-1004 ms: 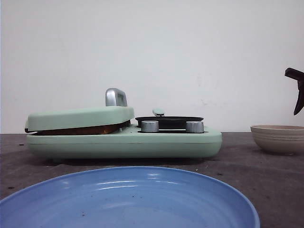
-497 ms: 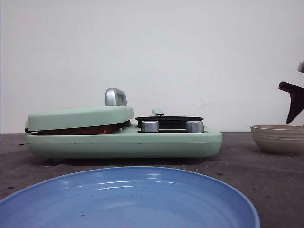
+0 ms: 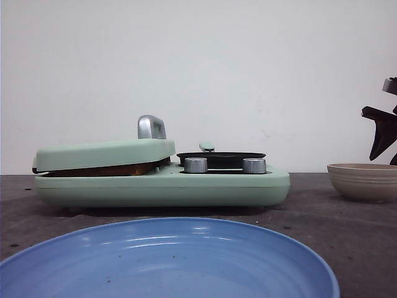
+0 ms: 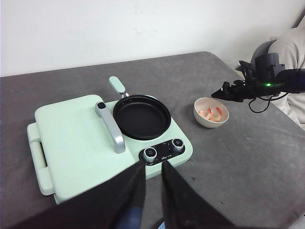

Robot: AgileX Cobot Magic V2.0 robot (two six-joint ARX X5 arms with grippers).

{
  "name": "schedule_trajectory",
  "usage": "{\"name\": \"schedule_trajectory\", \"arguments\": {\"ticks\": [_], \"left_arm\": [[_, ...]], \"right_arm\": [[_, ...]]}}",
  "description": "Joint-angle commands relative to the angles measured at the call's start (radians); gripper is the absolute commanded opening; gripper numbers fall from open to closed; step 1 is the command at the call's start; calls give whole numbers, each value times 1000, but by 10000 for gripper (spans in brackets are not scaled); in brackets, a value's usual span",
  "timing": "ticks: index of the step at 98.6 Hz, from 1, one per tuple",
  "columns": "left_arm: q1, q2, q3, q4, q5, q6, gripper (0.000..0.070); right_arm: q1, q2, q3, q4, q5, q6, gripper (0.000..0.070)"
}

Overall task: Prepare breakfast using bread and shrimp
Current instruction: 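Lower the right gripper to the cream shrimp bowl rim and grasp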

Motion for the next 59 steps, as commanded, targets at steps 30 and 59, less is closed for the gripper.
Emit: {"name": "schedule_trajectory", "arguments": {"ticks": [30,59], "left_arm": [[-6,7,23,11,-3,-26,4],[-6,7,23,11,-3,-29,4]], "right_arm": [[-2,66,19,-10,-6,-50,261],[-2,71,19,11,-25,-50,246]]}}
